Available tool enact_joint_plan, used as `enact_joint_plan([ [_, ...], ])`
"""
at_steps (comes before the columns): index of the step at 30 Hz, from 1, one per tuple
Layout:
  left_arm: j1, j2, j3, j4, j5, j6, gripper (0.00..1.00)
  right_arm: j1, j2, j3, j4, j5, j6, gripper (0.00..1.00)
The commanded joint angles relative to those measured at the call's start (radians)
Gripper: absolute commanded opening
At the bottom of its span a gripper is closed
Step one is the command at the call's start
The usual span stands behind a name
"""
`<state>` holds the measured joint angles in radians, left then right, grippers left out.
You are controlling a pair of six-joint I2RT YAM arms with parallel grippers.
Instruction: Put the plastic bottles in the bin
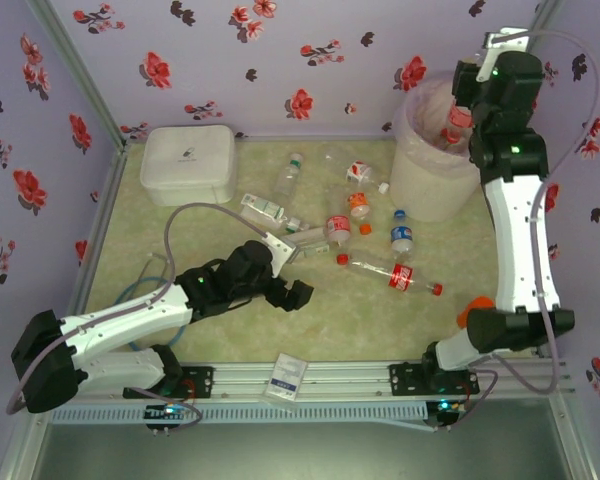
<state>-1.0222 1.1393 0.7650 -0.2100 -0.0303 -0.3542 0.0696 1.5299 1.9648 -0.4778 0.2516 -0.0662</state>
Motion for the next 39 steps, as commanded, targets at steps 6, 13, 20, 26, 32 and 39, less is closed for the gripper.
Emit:
enact_joint_plan([
  [6, 0.005, -0.049, -0.023, -0.025, -0.057, -0.067, 1.00, -0.006, 0.104, -0.028, 0.011, 0.006, -0.017, 0.00],
  [13, 0.005, -0.039, -0.003, -0.077, -0.065, -0.075, 1.00, -0.014, 0.194, -0.099, 0.030, -0.027, 0.016, 0.00],
  [20, 0.005, -0.025, 0.006, -0.069, -0.065, -0.075, 1.00, -0.062, 0.303, -0.081, -0.015, -0.111, 0.068, 0.00],
  [26, 0.005, 0.004, 0.038, -0.089, -0.058, -0.052, 1.00, -0.080, 0.393, -0.006, -0.128, -0.160, 0.080, 0.12],
  [32, 0.005, 0.000, 0.043, -0.101, -0.058, -0.052, 1.00, -0.091, 0.399, 0.017, -0.161, -0.178, 0.091, 0.47],
  [39, 0.005, 0.002, 0.048, -0.107, -0.062, -0.046, 1.00, -0.093, 0.381, 0.096, -0.216, -0.163, 0.091, 0.86],
])
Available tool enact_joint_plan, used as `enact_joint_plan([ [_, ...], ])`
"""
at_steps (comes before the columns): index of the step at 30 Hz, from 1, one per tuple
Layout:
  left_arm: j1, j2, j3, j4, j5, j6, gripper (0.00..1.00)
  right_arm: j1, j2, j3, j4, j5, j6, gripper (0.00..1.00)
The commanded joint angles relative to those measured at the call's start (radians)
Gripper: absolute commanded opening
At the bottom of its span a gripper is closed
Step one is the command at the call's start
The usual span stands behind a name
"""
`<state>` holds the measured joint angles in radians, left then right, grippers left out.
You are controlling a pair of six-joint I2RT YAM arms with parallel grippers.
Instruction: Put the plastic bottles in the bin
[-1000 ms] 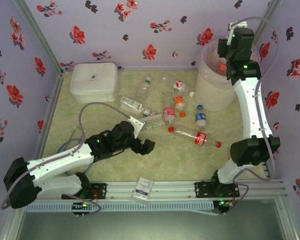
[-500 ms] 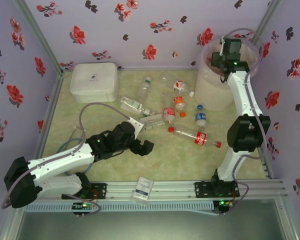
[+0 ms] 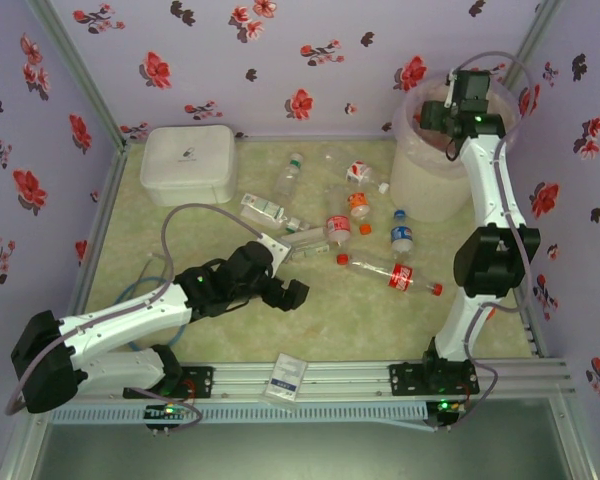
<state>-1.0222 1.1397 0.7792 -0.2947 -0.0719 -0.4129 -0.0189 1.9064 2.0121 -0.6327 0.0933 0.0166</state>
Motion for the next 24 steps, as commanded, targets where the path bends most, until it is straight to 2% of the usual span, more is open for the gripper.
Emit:
enact_joint_plan([
  [1, 0.006, 0.003, 0.036, -0.024, -0.021, 0.016, 1.00, -0.004, -0.003, 0.054, -0.067, -0.003, 0.009, 0.88],
  [5, 0.005, 0.016, 0.063, -0.045, -0.036, 0.058, 1.00, -0.004, -0.049, 0.064, -0.095, 0.014, 0.016, 0.99],
  [16, 0.089, 0.154, 0.214, -0.143, -0.025, 0.255, 1.00, -0.004, -0.204, 0.111, -0.165, 0.002, 0.051, 0.99],
  [20, 0.143, 0.240, 0.276, -0.154, 0.044, 0.342, 1.00, 0.002, -0.325, 0.032, -0.174, -0.057, 0.093, 0.99],
  [24, 0.209, 0.352, 0.336, -0.178, 0.129, 0.450, 1.00, 0.003, -0.476, -0.135, -0.161, -0.182, 0.148, 0.99],
])
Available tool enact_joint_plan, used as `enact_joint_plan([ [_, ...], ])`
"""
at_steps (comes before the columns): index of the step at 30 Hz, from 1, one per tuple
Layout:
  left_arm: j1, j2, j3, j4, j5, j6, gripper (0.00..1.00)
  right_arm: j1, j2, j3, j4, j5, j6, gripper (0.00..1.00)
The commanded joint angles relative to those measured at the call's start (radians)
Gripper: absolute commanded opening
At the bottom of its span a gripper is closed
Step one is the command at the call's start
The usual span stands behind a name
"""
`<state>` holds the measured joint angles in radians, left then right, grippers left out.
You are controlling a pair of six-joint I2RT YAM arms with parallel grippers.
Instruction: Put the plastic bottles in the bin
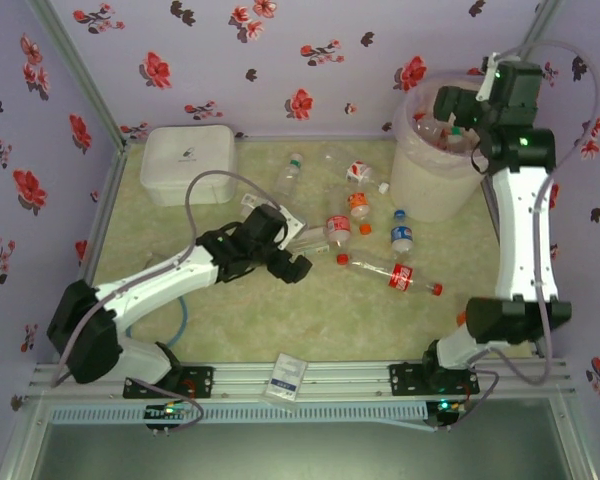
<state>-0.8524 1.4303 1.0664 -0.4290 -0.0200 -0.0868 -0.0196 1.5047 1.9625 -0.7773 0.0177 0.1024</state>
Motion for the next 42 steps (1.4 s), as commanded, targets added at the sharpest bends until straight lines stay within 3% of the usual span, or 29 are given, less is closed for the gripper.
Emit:
enact_joint_plan([
  [1, 0.057, 0.086, 0.063, -0.051, 0.081, 0.136, 1.00, 0.004, -0.106, -0.120, -0.013, -0.138, 0.074, 0.99],
  [5, 0.116, 0.180, 0.100, -0.068, 0.095, 0.197, 0.99, 0.004, -0.247, -0.281, 0.008, -0.284, 0.120, 0.99],
  [10, 0.123, 0.277, 0.143, -0.092, 0.078, 0.247, 0.96, 0.004, -0.359, -0.388, 0.005, -0.414, 0.142, 0.99],
  [16, 0.124, 0.365, 0.159, -0.084, 0.008, 0.271, 0.93, 0.003, -0.467, -0.472, -0.034, -0.447, 0.136, 0.99],
  [24, 0.125, 0.438, 0.177, -0.083, -0.012, 0.275, 0.68, 0.003, -0.582, -0.653, -0.015, -0.542, 0.176, 0.99],
  [31, 0.122, 0.393, 0.151, -0.086, -0.008, 0.258, 0.42, 0.004, -0.623, -0.823, 0.147, -0.619, 0.307, 0.99],
  [37, 0.122, 0.234, 0.103, -0.066, 0.017, 0.186, 0.40, 0.005, -0.630, -0.883, 0.255, -0.642, 0.410, 0.98],
  [39, 0.120, 0.157, 0.065, -0.014, 0.029, 0.123, 0.40, 0.018, -0.629, -0.917, 0.331, -0.654, 0.475, 0.97],
  [42, 0.116, 0.046, -0.020, 0.124, 0.077, -0.003, 0.32, 0.093, -0.614, -0.982, 0.473, -0.630, 0.573, 0.95],
])
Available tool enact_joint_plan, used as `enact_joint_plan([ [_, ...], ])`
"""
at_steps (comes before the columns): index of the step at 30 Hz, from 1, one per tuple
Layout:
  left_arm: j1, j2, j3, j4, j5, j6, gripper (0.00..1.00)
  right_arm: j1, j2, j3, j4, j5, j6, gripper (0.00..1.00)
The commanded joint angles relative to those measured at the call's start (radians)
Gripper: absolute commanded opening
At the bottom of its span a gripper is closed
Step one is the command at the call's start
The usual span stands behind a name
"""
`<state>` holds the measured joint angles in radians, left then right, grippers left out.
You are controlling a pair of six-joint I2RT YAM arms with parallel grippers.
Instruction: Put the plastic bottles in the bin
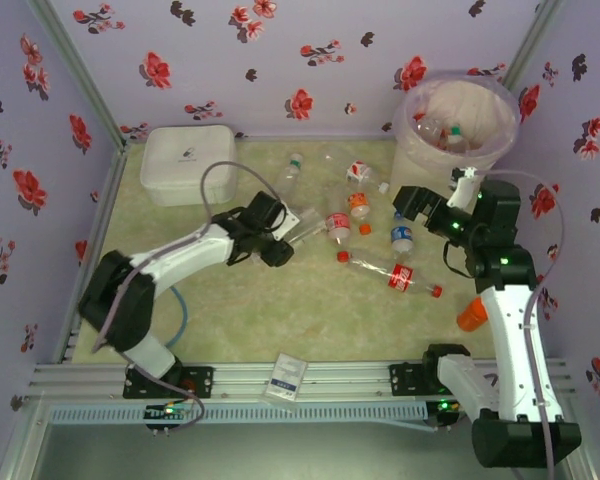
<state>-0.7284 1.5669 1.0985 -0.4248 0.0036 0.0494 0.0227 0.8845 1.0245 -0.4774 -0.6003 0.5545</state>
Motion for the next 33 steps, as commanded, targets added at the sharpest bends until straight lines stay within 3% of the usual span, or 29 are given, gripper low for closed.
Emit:
enact_joint_plan([
  [1, -0.014, -0.123, -0.084, 0.172, 0.065, -0.170, 0.30, 0.098, 0.025, -0.052, 0.194, 0.014, 0.128, 0.94],
  [7, -0.060, -0.243, -0.179, 0.316, 0.067, -0.259, 0.25, 0.353, 0.219, -0.018, 0.267, 0.116, 0.099, 0.92],
  [15, -0.092, -0.270, -0.206, 0.330, 0.050, -0.261, 0.25, 0.480, 0.405, 0.014, 0.403, 0.108, 0.129, 0.88],
  [24, -0.095, -0.272, -0.204, 0.327, 0.052, -0.254, 0.28, 0.493, 0.430, 0.025, 0.382, 0.135, 0.110, 0.52],
  [27, -0.096, -0.284, -0.213, 0.327, 0.050, -0.259, 0.38, 0.492, 0.425, 0.050, 0.352, 0.148, 0.087, 0.43],
  [30, -0.096, -0.310, -0.228, 0.331, 0.045, -0.266, 0.55, 0.489, 0.419, 0.107, 0.281, 0.172, 0.035, 0.36],
  [33, -0.093, -0.346, -0.243, 0.312, 0.032, -0.272, 0.86, 0.456, 0.411, 0.200, 0.168, 0.183, -0.032, 0.32],
])
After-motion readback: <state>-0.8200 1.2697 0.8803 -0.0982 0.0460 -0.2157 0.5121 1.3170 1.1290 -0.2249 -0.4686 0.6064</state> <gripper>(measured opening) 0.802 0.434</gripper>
